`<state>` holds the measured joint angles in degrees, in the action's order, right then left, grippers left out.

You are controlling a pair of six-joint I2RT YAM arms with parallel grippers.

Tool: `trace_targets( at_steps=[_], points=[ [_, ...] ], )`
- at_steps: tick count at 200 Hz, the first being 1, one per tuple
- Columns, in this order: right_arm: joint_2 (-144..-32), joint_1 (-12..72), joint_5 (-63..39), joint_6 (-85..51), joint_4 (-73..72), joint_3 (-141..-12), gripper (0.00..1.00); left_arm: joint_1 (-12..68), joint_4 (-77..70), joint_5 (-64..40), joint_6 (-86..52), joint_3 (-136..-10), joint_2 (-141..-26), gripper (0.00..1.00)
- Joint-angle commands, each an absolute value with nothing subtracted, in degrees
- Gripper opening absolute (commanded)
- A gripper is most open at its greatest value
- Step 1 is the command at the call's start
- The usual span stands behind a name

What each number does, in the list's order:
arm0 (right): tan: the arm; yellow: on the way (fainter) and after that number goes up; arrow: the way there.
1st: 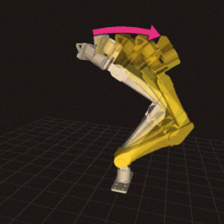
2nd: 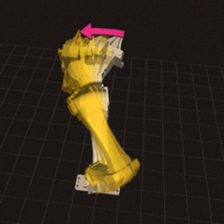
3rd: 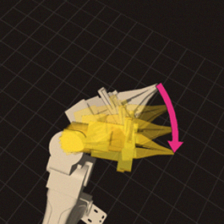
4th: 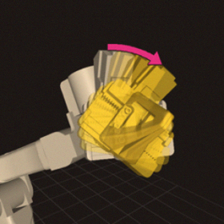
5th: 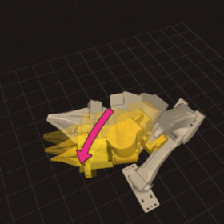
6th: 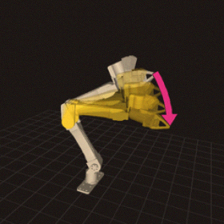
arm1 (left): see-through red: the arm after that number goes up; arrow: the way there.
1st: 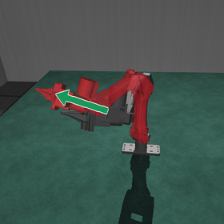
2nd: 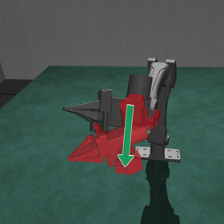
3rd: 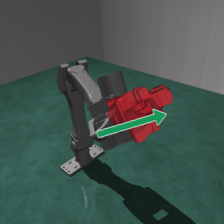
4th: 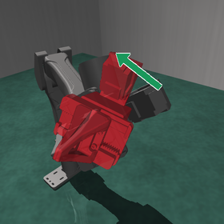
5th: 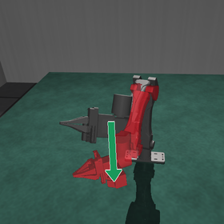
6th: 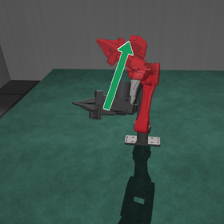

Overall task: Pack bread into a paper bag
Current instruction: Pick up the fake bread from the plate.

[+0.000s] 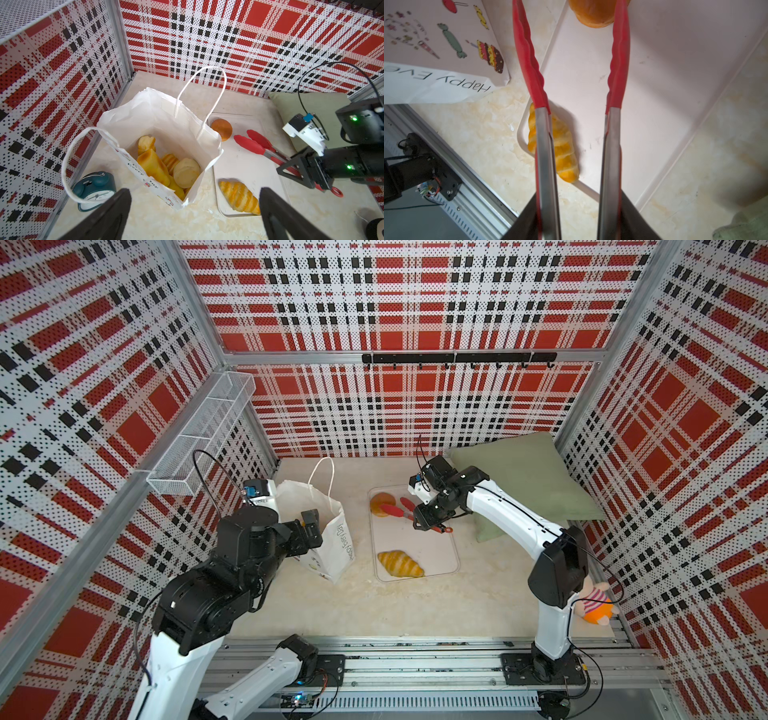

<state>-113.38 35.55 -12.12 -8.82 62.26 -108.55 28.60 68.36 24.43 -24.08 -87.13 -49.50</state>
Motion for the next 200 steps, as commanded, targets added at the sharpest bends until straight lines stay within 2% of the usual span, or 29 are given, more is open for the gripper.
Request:
trace_targets(
  at_steps=[1, 47, 200],
  points=[
    [-117.75, 34.5, -10.01, -6.94, 62.52, -114.4, 0.51, 28.87, 66.97, 24.67, -23.02, -86.65, -49.81, 0.99],
    [-127.62, 33.59, -6.88, -5.02, 67.09, -124.73, 0.51, 28.78, 66.91, 24.74, -22.68, -87.07, -50.45, 0.99],
    [-134.66, 32.7, -13.36, -6.32, 66.09, -131.4, 0.53, 28.39, 67.62, 25.39, -22.68, -86.47, -50.03, 0.99]
  ],
)
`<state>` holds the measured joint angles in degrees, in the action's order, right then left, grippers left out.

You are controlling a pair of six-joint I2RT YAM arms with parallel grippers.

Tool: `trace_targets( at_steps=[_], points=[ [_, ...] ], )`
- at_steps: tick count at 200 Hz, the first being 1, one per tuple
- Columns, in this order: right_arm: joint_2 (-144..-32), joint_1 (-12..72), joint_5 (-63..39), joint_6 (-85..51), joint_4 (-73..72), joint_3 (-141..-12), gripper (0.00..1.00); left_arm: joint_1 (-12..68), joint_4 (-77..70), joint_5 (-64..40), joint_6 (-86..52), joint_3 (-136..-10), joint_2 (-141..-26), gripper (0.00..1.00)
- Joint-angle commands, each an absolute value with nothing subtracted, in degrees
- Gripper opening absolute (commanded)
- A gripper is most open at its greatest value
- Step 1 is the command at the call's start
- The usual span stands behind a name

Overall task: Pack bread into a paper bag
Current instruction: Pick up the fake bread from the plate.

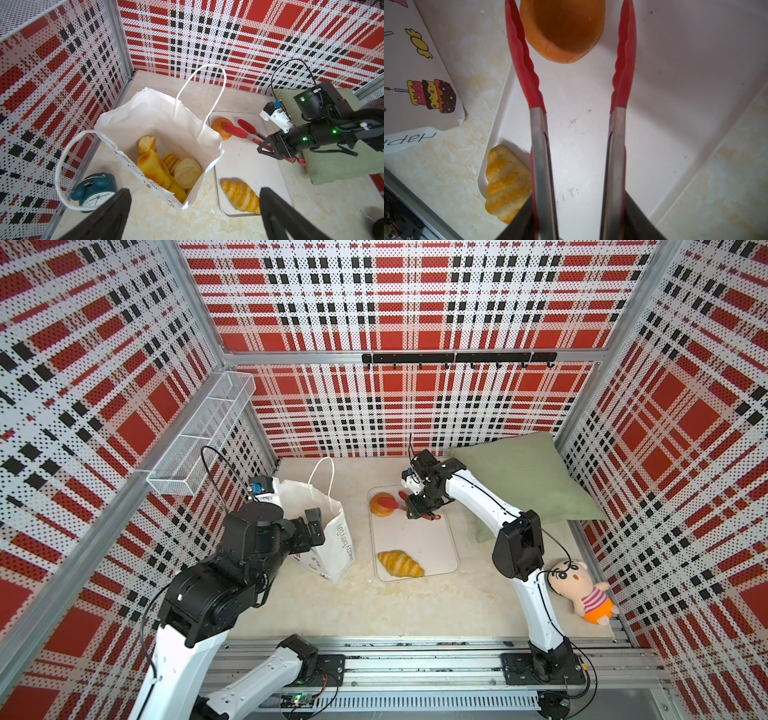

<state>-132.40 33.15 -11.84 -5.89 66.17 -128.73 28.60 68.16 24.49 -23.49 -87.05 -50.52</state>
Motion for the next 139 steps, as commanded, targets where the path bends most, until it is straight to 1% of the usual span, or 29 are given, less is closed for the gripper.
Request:
trace_targets(
  at_steps=[1, 39, 90, 139],
  points=[
    [-134.74, 32.7, -13.36, -6.32, 66.14, -131.48, 0.53, 28.39, 67.61, 25.4, -22.68, -86.48, -50.02, 0.99],
    [-136.31, 32.61, -13.97, -6.33, 66.69, -132.53, 0.54, 28.31, 67.94, 25.57, -22.76, -86.4, -49.62, 0.99],
    [-137.85, 32.52, -12.04, -5.65, 67.98, -133.15, 0.54, 28.32, 67.94, 25.57, -22.5, -86.19, -49.48, 0.99],
    [-139.48, 32.43, -13.5, -5.36, 68.58, -133.51, 0.53, 28.32, 67.85, 25.82, -22.24, -85.78, -49.48, 0.99]
  ],
)
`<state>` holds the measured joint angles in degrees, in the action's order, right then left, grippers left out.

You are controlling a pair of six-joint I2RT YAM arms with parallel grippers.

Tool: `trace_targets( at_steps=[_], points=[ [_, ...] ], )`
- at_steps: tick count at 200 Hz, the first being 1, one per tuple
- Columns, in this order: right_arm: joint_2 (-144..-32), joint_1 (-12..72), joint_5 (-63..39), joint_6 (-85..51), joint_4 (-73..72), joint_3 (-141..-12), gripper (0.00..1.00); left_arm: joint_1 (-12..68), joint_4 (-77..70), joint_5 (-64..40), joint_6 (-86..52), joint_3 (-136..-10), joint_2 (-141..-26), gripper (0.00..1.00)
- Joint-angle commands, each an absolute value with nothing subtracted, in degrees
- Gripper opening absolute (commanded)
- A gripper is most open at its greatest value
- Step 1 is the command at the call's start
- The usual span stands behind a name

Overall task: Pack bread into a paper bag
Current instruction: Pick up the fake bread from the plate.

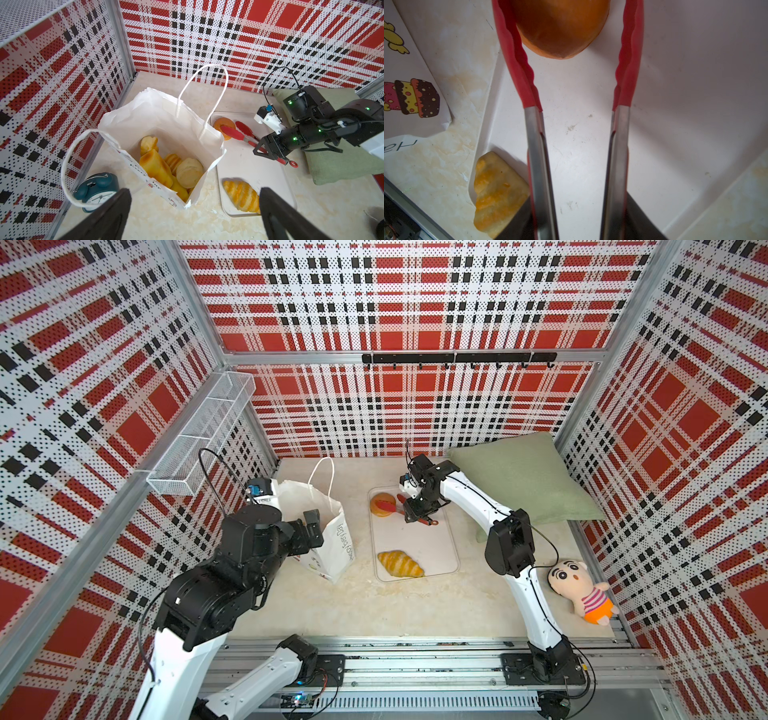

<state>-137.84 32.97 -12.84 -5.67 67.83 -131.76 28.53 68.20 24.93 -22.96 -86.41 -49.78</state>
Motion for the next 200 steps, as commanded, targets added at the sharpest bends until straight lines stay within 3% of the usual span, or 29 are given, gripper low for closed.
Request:
trace_targets(
  at_steps=[1, 23, 38, 54, 75, 111, 156, 200],
  points=[
    [-139.52, 32.43, -13.61, -5.36, 68.57, -133.51, 0.53, 28.36, 67.85, 25.83, -22.24, -85.78, -49.48, 0.99],
    [-140.61, 32.44, -15.49, -5.08, 69.42, -134.02, 0.43, 28.3, 67.93, 26.01, -22.24, -85.69, -49.38, 0.99],
    [-141.14, 32.43, -16.9, -4.69, 69.95, -134.17, 0.31, 28.28, 68.0, 26.02, -22.23, -85.78, -49.31, 0.99],
    [-141.41, 32.35, -17.86, -4.56, 70.59, -134.21, 0.12, 28.21, 68.03, 26.02, -22.32, -85.78, -49.28, 0.99],
    [-140.54, 32.26, -18.27, -4.5, 70.79, -133.46, 0.0, 28.21, 68.03, 26.02, -22.32, -85.87, -49.18, 0.99],
    [-134.25, 32.08, -17.66, -5.17, 69.54, -128.23, 0.0, 28.22, 67.95, 25.94, -22.67, -86.12, -49.13, 0.99],
    [-115.64, 31.91, -20.94, -6.43, 62.89, -115.17, 0.0, 28.23, 68.44, 27.31, -23.42, -86.48, -47.87, 0.99],
    [-102.48, 32.46, -26.43, -7.56, 64.78, -110.14, 0.0, 28.14, 69.13, 27.04, -22.98, -87.01, -49.74, 0.99]
  ],
)
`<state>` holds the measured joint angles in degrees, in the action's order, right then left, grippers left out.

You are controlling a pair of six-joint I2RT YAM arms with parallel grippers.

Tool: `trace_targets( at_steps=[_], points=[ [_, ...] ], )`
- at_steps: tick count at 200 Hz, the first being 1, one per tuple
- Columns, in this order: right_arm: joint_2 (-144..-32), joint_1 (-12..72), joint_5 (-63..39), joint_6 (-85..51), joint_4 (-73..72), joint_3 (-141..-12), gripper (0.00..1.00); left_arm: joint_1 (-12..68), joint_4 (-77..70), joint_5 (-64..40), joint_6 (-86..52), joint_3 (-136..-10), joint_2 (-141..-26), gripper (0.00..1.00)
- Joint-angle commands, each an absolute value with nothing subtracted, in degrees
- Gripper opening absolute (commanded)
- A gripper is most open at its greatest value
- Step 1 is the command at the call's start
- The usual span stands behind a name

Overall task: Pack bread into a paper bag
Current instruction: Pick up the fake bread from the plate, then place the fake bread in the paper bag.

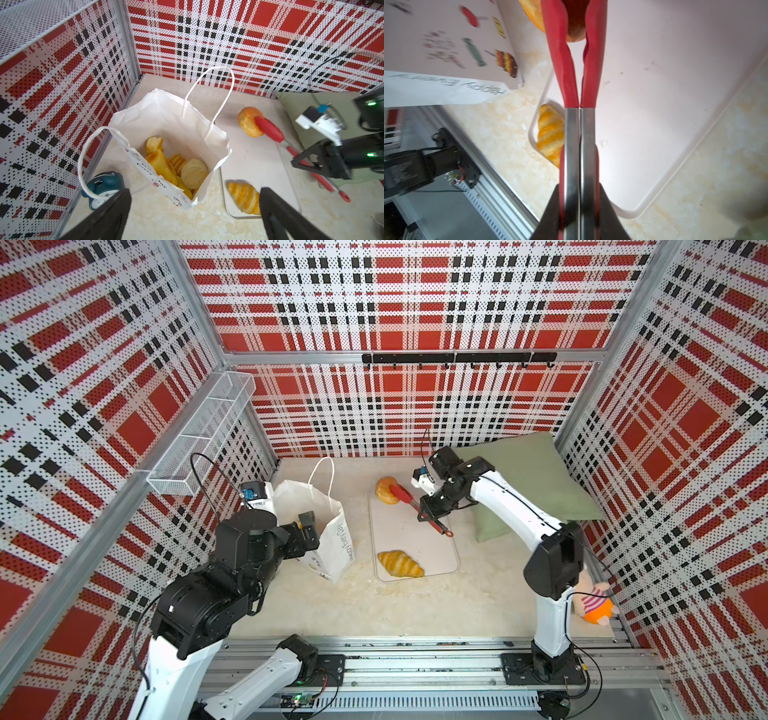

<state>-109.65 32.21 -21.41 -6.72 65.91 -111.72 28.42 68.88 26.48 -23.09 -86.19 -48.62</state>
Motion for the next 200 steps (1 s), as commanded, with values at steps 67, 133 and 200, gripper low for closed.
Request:
trace_targets(
  at_steps=[67, 133, 200],
  points=[
    [-88.93, 38.46, -31.85, -12.4, 58.8, -110.91, 0.0, 27.53, 68.06, 26.19, -23.96, -87.41, -52.81, 0.99],
    [-97.48, 45.32, -30.65, -10.17, 63.02, -119.89, 0.0, 27.25, 70.36, 20.68, -23.67, -88.16, -50.9, 0.99],
    [-109.09, 47.06, -30.59, -9.51, 65.65, -131.67, 0.0, 27.32, 71.05, 26.39, -29.69, -89.15, -45.21, 0.99]
  ],
)
